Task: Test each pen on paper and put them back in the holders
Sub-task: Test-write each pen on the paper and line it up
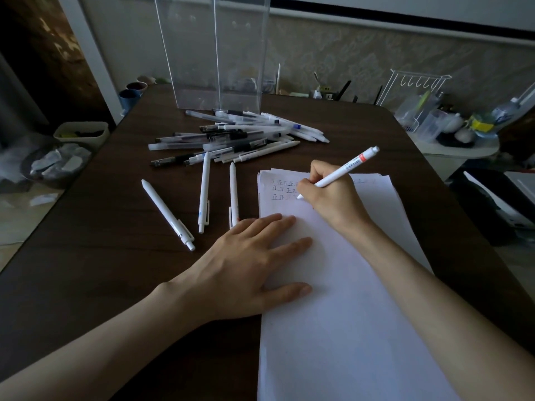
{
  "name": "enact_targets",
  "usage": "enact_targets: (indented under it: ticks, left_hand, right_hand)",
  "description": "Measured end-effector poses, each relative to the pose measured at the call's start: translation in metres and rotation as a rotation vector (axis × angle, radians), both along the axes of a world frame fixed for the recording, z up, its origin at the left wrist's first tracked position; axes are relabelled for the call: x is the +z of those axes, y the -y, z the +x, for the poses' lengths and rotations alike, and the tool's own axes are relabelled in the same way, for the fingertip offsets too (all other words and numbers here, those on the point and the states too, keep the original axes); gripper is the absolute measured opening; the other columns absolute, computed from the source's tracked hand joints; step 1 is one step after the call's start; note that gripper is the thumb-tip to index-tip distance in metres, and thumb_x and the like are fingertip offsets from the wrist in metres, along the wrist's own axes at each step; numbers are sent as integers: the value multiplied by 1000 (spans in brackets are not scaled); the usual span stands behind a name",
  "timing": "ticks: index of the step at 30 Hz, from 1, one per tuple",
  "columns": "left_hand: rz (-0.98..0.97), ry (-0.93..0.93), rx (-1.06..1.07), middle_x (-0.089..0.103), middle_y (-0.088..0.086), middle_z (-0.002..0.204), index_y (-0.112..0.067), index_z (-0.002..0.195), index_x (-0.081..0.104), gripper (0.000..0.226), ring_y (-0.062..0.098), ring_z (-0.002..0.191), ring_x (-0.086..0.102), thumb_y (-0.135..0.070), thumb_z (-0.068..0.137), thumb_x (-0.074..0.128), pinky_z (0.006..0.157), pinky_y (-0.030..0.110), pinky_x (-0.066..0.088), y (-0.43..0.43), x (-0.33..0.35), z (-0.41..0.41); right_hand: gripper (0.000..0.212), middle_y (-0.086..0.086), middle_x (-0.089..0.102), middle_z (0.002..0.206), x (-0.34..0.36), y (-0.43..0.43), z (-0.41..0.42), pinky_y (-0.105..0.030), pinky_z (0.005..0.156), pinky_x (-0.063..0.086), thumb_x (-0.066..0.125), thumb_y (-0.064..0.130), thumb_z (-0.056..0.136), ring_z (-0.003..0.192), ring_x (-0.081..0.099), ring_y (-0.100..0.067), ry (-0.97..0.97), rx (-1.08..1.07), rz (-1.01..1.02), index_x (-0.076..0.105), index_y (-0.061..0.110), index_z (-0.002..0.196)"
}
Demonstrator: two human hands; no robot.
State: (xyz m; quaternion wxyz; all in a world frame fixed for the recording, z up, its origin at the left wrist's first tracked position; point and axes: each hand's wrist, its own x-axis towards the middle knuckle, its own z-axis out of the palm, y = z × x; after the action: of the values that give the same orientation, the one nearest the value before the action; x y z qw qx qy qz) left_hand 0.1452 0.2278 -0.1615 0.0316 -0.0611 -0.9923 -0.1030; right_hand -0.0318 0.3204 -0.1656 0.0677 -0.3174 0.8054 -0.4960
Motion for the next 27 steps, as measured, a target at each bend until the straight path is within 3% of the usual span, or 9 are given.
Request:
enact_targets:
  ticks: [3,7,11,16,18,20,24,27]
  left_hand:
    - [-2,-1,1,33,8,149,-29,141,39,67,24,137,31,-68,87,27,108,37,21,0,1,0]
    - [4,1,-2,32,8,149,-30,141,38,68,25,137,31,-69,87,26,108,38,22,0,1,0]
    - [1,-1,1,32,8,150,-29,141,38,68,24,137,31,-69,87,27,108,37,21,0,0,0]
    - [0,-13,3,34,8,149,-29,141,39,67,24,136,32,-68,87,28,107,34,20,0,0,1]
    - [1,-17,1,35,9,148,-28,140,40,67,25,136,34,-68,88,28,107,35,21,0,0,1]
    - [1,-17,-1,34,9,149,-29,141,39,67,24,136,33,-68,88,27,106,34,19,0,0,0]
    - [1,-37,-7,34,9,148,-29,141,39,67,25,136,33,-68,87,27,106,34,21,0,-1,-1]
    - [19,-47,-18,33,7,149,-29,141,38,68,22,137,30,-68,87,27,107,33,19,2,-2,-1]
  right_hand:
    - [27,0,41,49,0,-1,0,-29,58,38,57,5,81,54,61,-2,25,-10,-18,37,10,63]
    - [32,9,39,43,0,1,0,-29,56,34,58,6,80,71,65,-30,6,-20,-16,34,14,60]
    - [25,-5,44,50,2,-1,1,-28,54,36,57,6,83,53,60,-7,20,6,-20,40,7,65]
    - [31,-3,39,49,2,0,3,-27,54,35,58,4,82,49,57,4,32,7,-13,35,11,61]
    - [28,-4,42,49,3,-1,3,-26,52,34,57,4,83,46,55,4,51,17,-21,38,9,63]
    - [29,5,42,45,2,-1,3,-26,50,33,58,7,83,46,51,-1,32,29,0,38,11,62]
    - [35,11,30,43,-2,0,0,-29,54,31,57,7,78,58,44,-18,18,-15,-15,30,18,59]
    - [33,10,41,43,0,-1,0,-26,50,35,61,12,85,49,45,-14,23,-14,-91,37,16,63]
